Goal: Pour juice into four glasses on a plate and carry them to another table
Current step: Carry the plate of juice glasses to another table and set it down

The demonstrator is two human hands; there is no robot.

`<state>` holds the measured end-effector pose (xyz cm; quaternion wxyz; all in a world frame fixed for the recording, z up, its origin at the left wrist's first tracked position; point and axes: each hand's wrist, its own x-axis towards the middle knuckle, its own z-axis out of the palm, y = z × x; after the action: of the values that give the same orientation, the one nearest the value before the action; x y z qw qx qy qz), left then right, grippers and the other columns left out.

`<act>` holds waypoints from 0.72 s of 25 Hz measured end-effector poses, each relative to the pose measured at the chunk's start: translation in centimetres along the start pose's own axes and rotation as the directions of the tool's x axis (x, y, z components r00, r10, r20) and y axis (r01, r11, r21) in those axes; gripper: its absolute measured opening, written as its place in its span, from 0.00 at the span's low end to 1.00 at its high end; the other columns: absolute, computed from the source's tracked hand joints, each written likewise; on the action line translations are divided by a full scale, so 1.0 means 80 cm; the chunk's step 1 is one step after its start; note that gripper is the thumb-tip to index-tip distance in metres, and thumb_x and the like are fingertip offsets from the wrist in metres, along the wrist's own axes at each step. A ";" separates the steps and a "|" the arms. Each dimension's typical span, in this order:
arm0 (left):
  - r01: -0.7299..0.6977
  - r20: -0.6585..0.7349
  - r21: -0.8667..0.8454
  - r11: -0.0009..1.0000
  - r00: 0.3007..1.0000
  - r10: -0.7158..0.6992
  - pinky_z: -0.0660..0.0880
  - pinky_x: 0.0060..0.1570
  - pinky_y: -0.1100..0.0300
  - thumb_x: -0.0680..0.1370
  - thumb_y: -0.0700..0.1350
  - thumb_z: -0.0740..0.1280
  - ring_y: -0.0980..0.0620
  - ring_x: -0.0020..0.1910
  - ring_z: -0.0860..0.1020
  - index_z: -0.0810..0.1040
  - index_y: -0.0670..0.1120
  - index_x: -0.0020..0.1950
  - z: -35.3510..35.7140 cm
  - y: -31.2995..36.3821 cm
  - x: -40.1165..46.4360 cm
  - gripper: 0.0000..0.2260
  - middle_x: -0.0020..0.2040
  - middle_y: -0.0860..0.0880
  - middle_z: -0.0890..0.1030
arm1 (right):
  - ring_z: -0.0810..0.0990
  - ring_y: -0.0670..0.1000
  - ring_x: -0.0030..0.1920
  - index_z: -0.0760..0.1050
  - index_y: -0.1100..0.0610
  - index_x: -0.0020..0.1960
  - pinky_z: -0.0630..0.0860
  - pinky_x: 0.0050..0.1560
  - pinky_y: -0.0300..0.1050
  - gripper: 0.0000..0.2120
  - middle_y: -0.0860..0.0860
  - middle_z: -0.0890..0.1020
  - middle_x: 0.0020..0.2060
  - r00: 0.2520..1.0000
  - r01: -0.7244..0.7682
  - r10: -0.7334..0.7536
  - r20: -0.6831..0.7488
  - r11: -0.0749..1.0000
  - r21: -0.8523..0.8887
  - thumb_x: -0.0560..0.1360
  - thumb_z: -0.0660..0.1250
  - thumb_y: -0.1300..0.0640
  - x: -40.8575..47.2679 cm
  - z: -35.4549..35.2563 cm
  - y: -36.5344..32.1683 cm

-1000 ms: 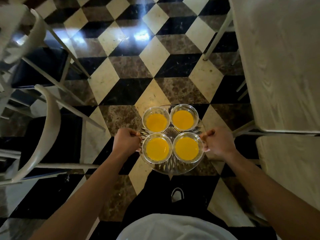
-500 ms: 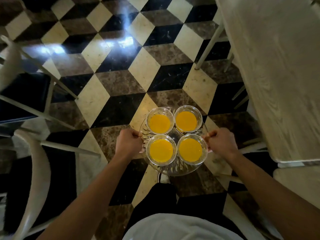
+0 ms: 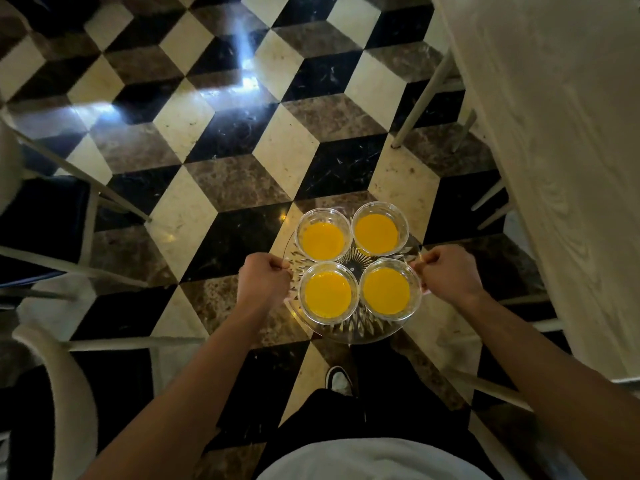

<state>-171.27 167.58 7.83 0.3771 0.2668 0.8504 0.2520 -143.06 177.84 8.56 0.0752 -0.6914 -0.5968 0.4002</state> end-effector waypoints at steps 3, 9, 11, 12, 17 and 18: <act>0.008 -0.005 -0.017 1.000 1.000 -0.008 0.86 0.45 0.44 0.77 0.33 0.70 0.46 0.40 0.87 0.83 0.43 0.44 0.002 0.024 0.031 0.06 0.41 0.44 0.86 | 0.84 0.43 0.26 0.85 0.56 0.42 0.77 0.28 0.33 0.06 0.49 0.86 0.32 1.000 0.006 -0.006 -0.011 1.000 0.017 0.77 0.72 0.61 0.035 -0.006 -0.017; 0.037 -0.027 -0.034 0.999 0.999 -0.038 0.87 0.44 0.45 0.76 0.35 0.73 0.46 0.39 0.87 0.83 0.44 0.44 0.012 0.093 0.098 0.05 0.40 0.44 0.86 | 0.83 0.40 0.24 0.86 0.59 0.43 0.74 0.24 0.30 0.06 0.47 0.85 0.33 0.999 -0.032 0.031 0.024 0.998 0.052 0.77 0.71 0.66 0.126 -0.034 -0.058; 0.038 -0.021 -0.042 0.998 0.999 -0.039 0.87 0.42 0.43 0.75 0.36 0.74 0.46 0.37 0.87 0.84 0.44 0.43 0.015 0.118 0.120 0.04 0.38 0.43 0.86 | 0.84 0.41 0.25 0.86 0.58 0.43 0.77 0.25 0.32 0.07 0.47 0.85 0.32 0.998 -0.048 0.047 0.034 0.998 0.048 0.76 0.71 0.66 0.156 -0.047 -0.072; 0.039 -0.016 -0.053 0.998 0.999 -0.040 0.87 0.42 0.43 0.75 0.36 0.75 0.45 0.36 0.87 0.84 0.44 0.43 0.017 0.130 0.132 0.04 0.38 0.43 0.86 | 0.84 0.42 0.26 0.87 0.59 0.44 0.78 0.26 0.34 0.07 0.48 0.86 0.32 0.998 -0.056 0.055 0.038 0.997 0.049 0.76 0.71 0.66 0.171 -0.054 -0.078; 0.038 -0.010 -0.075 0.996 0.999 -0.039 0.86 0.44 0.41 0.75 0.35 0.74 0.43 0.39 0.87 0.83 0.43 0.43 0.024 0.193 0.187 0.04 0.39 0.42 0.86 | 0.87 0.48 0.29 0.86 0.60 0.43 0.87 0.37 0.48 0.07 0.50 0.87 0.32 0.997 -0.067 0.063 0.034 0.991 0.119 0.76 0.70 0.66 0.241 -0.082 -0.107; 0.034 -0.010 -0.082 0.996 0.999 -0.035 0.86 0.44 0.41 0.76 0.34 0.74 0.42 0.39 0.87 0.83 0.42 0.43 0.026 0.206 0.197 0.05 0.39 0.41 0.86 | 0.87 0.48 0.29 0.85 0.60 0.42 0.87 0.37 0.50 0.07 0.50 0.87 0.32 0.997 -0.071 0.069 0.026 0.989 0.132 0.76 0.70 0.66 0.254 -0.086 -0.112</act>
<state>-174.35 190.25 9.00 0.3871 0.2349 0.8459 0.2817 -146.12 200.89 8.96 0.1006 -0.7011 -0.5450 0.4486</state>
